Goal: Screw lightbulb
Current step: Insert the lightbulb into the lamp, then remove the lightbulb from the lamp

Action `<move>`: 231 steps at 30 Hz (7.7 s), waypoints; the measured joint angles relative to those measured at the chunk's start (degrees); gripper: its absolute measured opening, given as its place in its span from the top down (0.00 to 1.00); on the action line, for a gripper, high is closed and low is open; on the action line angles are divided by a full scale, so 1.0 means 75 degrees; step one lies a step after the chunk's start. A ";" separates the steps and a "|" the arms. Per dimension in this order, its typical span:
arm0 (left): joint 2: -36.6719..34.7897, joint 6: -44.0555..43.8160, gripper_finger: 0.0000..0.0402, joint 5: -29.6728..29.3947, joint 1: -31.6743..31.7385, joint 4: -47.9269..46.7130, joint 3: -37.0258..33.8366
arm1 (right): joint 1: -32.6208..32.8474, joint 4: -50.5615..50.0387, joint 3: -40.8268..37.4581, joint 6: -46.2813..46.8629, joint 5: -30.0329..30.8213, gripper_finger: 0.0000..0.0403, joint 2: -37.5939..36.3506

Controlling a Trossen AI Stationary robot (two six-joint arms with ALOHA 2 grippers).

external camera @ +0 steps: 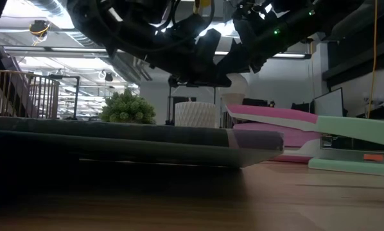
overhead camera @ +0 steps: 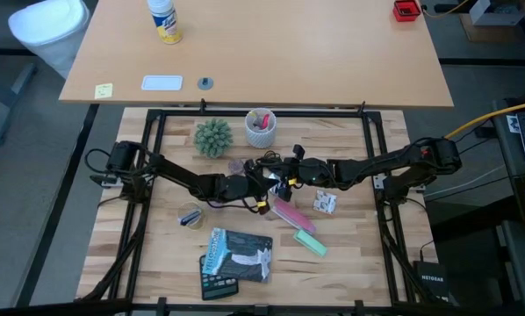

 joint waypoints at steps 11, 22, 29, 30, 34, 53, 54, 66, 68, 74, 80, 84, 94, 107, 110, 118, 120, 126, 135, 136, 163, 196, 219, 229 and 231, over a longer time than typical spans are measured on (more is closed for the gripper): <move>0.0000 -0.0096 1.00 -0.1434 -0.0174 -0.0296 -0.0003 | 0.0000 -0.0015 -0.0003 0.0000 0.0015 0.93 0.0000; 0.0000 0.0089 1.00 -0.1744 0.0125 -0.0320 -0.0003 | 0.0009 -0.0008 0.0000 0.0003 -0.0093 0.93 0.0000; 0.0000 0.0160 1.00 -0.1717 -0.0206 -0.0326 -0.0003 | 0.0012 -0.0009 0.0000 0.0003 -0.0096 0.93 0.0000; 0.0000 0.0163 1.00 -0.1732 -0.0291 -0.0331 -0.0003 | 0.0012 -0.0012 -0.0001 0.0003 -0.0096 0.93 0.0000; 0.0000 0.0157 1.00 -0.1694 -0.0662 -0.0328 -0.0003 | 0.0009 -0.0006 0.0000 0.0003 -0.0093 0.93 0.0000; 0.0592 0.0210 1.00 -0.0564 -0.0694 0.0708 0.0003 | 0.0009 -0.0006 0.0000 0.0003 -0.0087 0.93 0.0000; 0.0592 0.0210 1.00 -0.0567 -0.0656 0.0739 0.0003 | 0.0009 -0.0004 0.0000 0.0003 -0.0087 0.93 0.0000; 0.0595 0.0467 1.00 -0.0578 -0.0272 0.0905 0.0003 | 0.0006 -0.0004 0.0000 0.0003 -0.0115 0.93 0.0000; 0.0595 0.0528 1.00 -0.0613 -0.0247 0.0899 0.0003 | 0.0006 -0.0006 0.0000 0.0001 -0.0118 0.93 0.0000; 0.0595 0.0716 1.00 -0.1378 -0.0311 0.0829 0.0003 | -0.0003 -0.0006 0.0000 0.0000 -0.0105 0.93 0.0000; 0.0595 0.0831 1.00 -0.2050 -0.0350 0.0803 -0.0003 | -0.0006 -0.0035 -0.0003 0.0000 -0.0102 0.93 0.0000; 0.0595 0.0846 1.00 -0.2876 -0.0316 0.0851 -0.0003 | 0.0012 -0.0013 -0.0001 0.0001 -0.0251 0.93 0.0002; 0.0456 0.1098 1.00 -0.3109 -0.0546 0.0852 -0.0003 | 0.0015 -0.0479 0.0001 0.0038 -0.0328 0.93 -0.0004; 0.0087 0.1747 1.00 -0.3096 -0.0886 0.0823 0.0000 | 0.0020 -0.0368 -0.0023 0.0032 -0.0615 0.93 -0.0048; 0.0050 0.1798 1.00 -0.3093 -0.0901 0.0820 0.0000 | 0.0155 -0.0211 -0.0023 0.0021 -0.0785 0.93 -0.0206; -0.0125 0.1734 1.00 -0.2930 -0.1010 0.0874 0.0003 | 0.0610 -0.0601 -0.0012 -0.0771 0.0359 0.93 -0.1830; -0.0152 0.1686 1.00 -0.2534 -0.1029 0.0897 0.0003 | 0.0680 -0.1024 -0.0003 -0.0896 0.1038 0.93 -0.2413; -0.0521 0.1001 1.00 -0.0746 -0.0960 0.1325 0.0003 | 0.0653 -0.1663 -0.0003 -0.0973 0.1728 0.93 -0.4310; -0.2483 0.2001 1.00 -0.0611 -0.0893 -0.0076 0.0012 | 0.0653 -0.3494 -0.0030 -0.0949 0.1757 0.93 -0.7363; -0.2721 0.1973 1.00 -0.0590 -0.0856 -0.0603 0.0015 | 0.0653 -0.3777 -0.0129 -0.0793 0.1809 0.93 -0.7652; -0.0242 -0.0196 1.00 0.2019 0.0445 0.1298 -0.0726 | -0.0422 0.3546 -0.5211 0.1291 0.1588 0.93 -0.5498; -0.0242 -0.0198 1.00 0.1837 0.0954 0.1275 -0.0726 | -0.0498 0.3503 -0.3346 0.1262 0.0581 0.93 -0.1609; -0.0242 -0.0286 1.00 0.0951 0.1192 0.1158 -0.0720 | -0.0487 0.3501 -0.3348 0.1294 -0.0628 0.93 -0.1612; -0.0425 0.0219 1.00 0.0206 0.1187 0.1279 -0.0720 | -0.0493 0.3549 -0.3348 0.1218 -0.0607 0.93 -0.1756; -0.0541 0.0352 1.00 0.0197 0.1144 0.1291 -0.0720 | -0.0493 0.3550 -0.3348 0.1154 -0.0597 0.93 -0.1944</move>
